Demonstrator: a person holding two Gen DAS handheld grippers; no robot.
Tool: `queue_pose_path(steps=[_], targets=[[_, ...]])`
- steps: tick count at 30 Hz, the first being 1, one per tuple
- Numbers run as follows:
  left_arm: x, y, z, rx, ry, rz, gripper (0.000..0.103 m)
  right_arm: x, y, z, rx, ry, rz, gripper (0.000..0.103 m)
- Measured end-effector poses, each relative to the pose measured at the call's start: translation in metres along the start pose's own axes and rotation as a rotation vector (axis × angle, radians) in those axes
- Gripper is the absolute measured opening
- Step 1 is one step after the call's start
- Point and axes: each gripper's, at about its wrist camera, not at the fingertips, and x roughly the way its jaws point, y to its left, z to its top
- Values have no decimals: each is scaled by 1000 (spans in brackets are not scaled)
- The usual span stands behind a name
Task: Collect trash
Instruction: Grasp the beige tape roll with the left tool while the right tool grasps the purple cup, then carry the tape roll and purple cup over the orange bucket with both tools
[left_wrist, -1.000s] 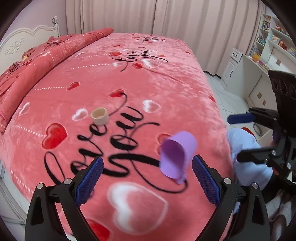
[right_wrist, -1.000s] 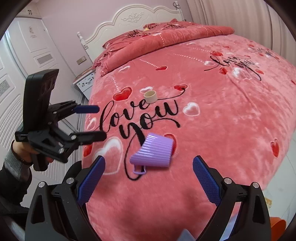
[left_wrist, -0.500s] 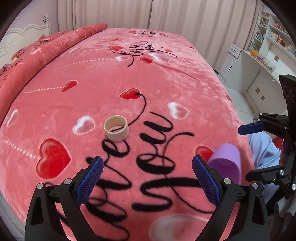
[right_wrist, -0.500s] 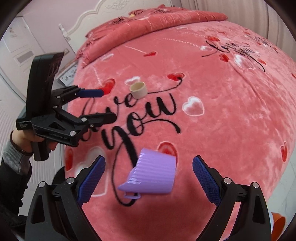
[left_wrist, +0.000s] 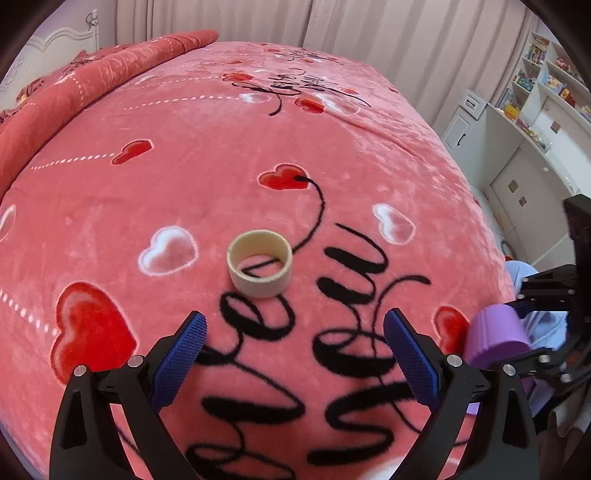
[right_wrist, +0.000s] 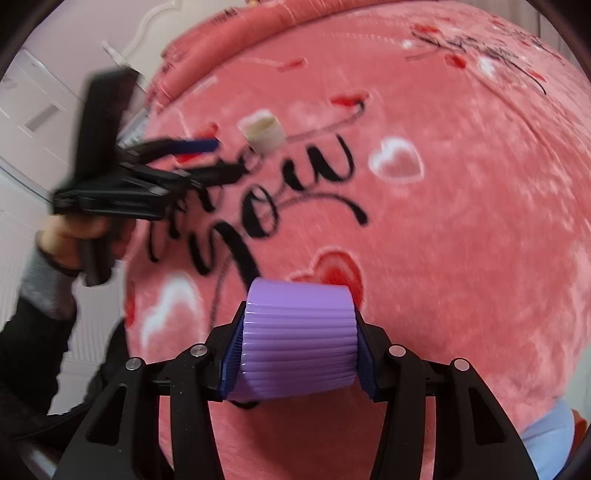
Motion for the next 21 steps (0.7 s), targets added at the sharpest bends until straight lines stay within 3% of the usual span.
queue_pose_path(steps=[7,9,12,18,21], targets=[[16,16,19,-30,-22,20,93,-19,-1,16,-50,-78,0,50],[22,18,22,-29,-18,10,79,-19,-4,19,-52,-87,2,50],[31,17,26,-17,5,25,75,-20,-10,23,-50,-94,8,50],[41,17,26,4,39,61,44,-21,-17,26,-48,-106,24,50],[38,15,26,8,45,68,43,-22,-21,25,-47,-111,24,50]])
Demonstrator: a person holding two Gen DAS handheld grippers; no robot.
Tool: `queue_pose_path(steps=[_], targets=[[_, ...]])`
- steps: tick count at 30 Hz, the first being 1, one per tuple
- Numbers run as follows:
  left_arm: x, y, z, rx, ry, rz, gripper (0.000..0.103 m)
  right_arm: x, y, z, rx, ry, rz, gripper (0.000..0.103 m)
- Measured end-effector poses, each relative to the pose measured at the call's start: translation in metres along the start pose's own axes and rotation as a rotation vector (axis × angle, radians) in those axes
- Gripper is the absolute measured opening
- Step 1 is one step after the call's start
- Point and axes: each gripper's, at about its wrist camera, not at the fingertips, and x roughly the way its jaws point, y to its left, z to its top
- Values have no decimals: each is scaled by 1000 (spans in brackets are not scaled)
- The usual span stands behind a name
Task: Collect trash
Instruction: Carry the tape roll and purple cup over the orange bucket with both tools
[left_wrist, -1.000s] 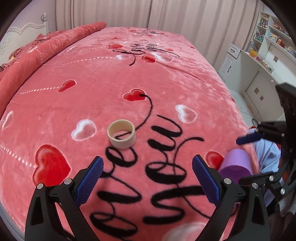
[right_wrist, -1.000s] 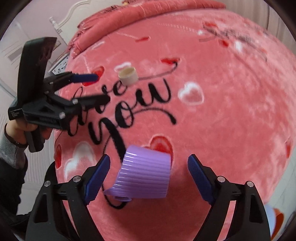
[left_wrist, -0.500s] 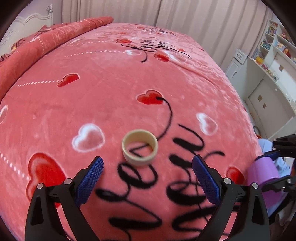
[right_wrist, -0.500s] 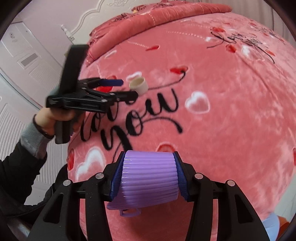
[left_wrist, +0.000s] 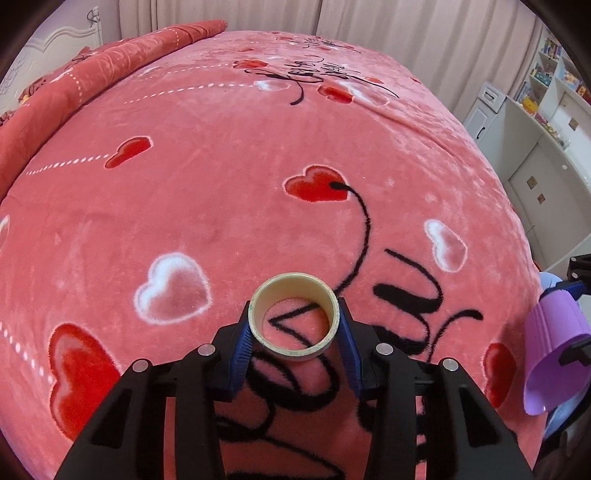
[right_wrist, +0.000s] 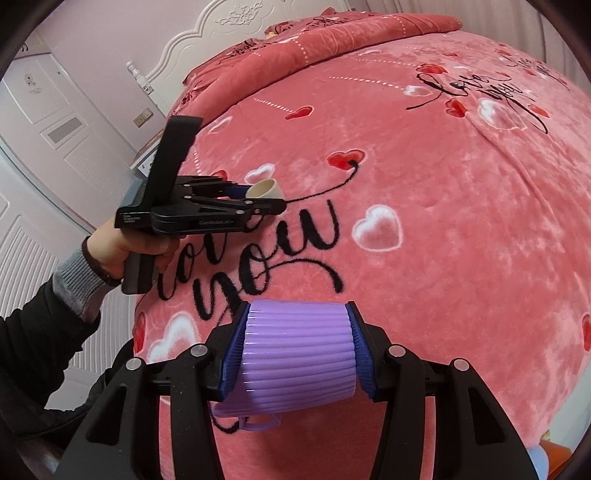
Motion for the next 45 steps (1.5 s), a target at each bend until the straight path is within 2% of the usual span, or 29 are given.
queue_pose_path(steps=[5,14,28,35,45], targets=[[-13,-13,-4,2,-1,7,43,-4,-6,-3,-1,-2,1,50],[-61,-65,-26,37,-23,-1,43,-38,11,-14,-63,-40,2,50],[-114,-163,-54,133,-56,-11,43,-121,33,-54,-162,-133,-28,50],[-122,-206,-46,207,-67,-16,43,-163,23,-75,-154,-190,-59,50],[-103,-286,-9,377,-60,-76,43,-234,-38,-113,-37,-287,-154,50]])
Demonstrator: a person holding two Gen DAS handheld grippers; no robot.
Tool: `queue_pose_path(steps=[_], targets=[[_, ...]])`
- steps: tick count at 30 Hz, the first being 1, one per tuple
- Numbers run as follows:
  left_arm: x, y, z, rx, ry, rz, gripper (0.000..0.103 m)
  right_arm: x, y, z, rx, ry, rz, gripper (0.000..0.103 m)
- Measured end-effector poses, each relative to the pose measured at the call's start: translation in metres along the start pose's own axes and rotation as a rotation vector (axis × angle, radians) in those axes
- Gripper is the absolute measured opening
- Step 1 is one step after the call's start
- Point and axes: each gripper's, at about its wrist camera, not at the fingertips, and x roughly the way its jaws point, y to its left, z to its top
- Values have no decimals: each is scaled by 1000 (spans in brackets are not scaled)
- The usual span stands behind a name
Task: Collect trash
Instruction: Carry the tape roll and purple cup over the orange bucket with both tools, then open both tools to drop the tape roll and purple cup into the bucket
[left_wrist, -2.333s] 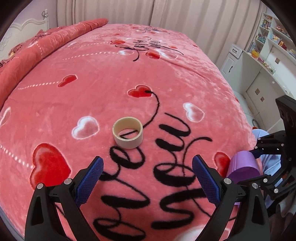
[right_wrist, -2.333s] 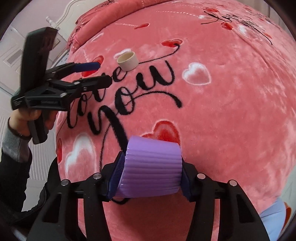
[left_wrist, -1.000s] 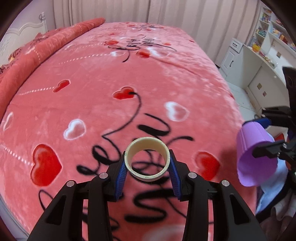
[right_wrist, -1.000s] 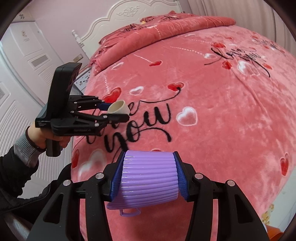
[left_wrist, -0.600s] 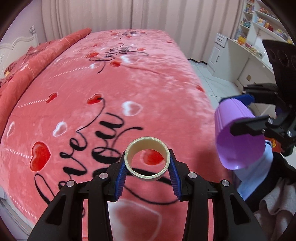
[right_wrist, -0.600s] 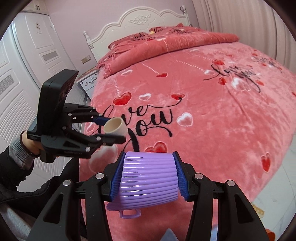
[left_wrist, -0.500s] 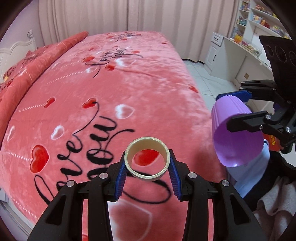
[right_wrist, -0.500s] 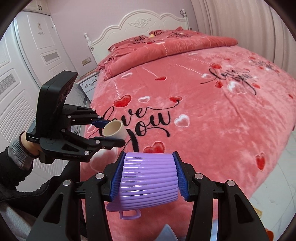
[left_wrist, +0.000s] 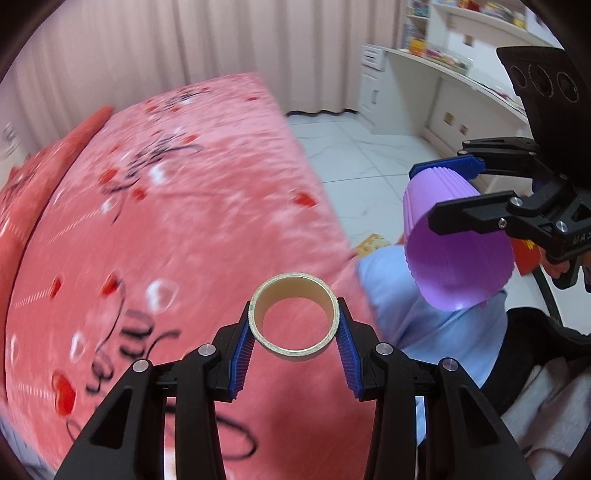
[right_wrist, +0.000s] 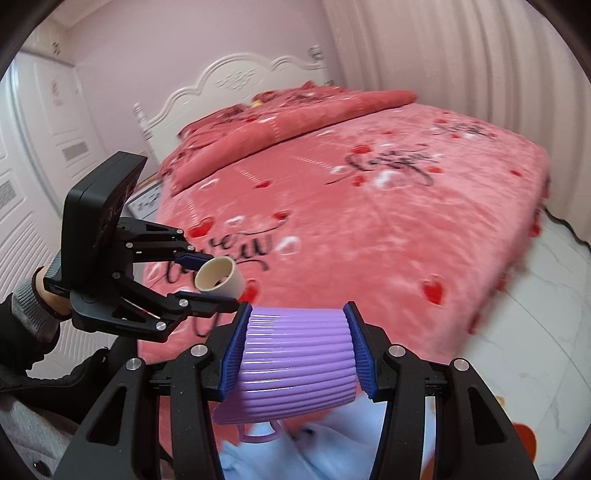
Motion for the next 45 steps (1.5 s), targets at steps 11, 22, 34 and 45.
queue_pose_path(steps=[11,22,34,45], targets=[[59,-96,86,232,10,-142,43,-93,-112,-61,207,-67,-196,50],[127,-187,133,387,72,-284,43,-153,-206,-139,420,-77,-363,50],[195,-245,150,447,170,-383,43,-164,-280,-215,590,-37,-421,50],[244,-269,154,461,270,-411,43,-141,-314,-246,655,3,-398,50]])
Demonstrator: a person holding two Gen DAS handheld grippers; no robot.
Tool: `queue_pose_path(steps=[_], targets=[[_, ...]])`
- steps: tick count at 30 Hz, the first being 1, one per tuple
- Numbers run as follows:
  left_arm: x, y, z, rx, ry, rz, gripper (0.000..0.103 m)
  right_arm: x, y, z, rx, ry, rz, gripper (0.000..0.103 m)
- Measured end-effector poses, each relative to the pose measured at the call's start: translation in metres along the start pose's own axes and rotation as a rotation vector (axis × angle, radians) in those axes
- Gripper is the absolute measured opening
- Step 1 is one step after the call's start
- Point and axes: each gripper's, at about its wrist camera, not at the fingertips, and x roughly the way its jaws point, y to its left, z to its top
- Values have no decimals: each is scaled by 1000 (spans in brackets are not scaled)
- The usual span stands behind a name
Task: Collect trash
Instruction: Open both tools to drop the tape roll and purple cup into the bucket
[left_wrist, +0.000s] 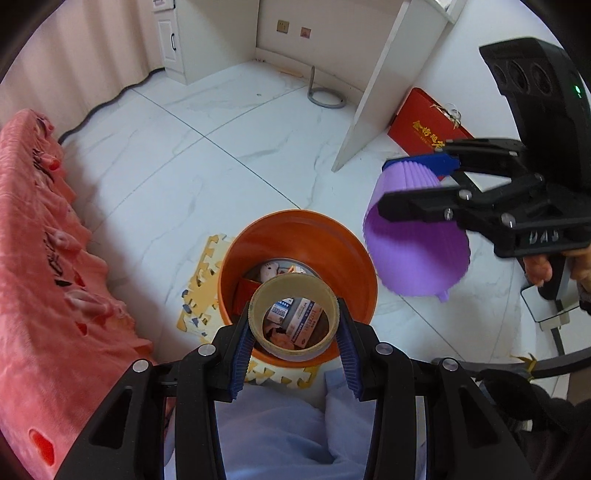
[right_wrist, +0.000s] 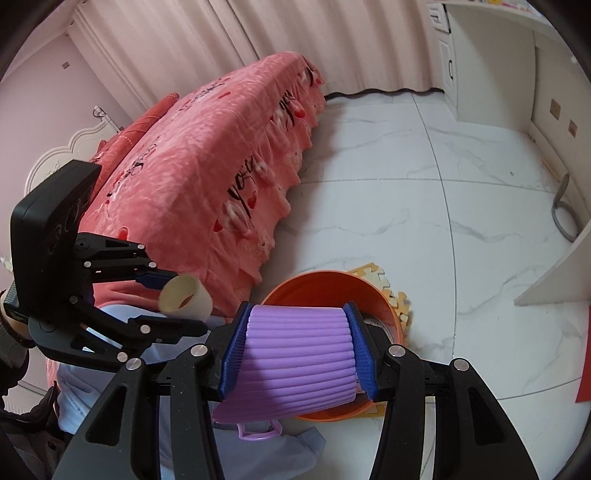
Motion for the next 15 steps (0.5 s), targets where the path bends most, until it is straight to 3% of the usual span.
queue_pose_path(steps=[6,9,15], targets=[[16,-3,5,0,27,-4,46,21,-8,-6,19,32,-3,53],[21,-5,6,-3,28,19,72,29,-10,-8,39,48,-5,67],[21,-5,2,-9,35,22,72,33,-3,-12,29,61,1,69]])
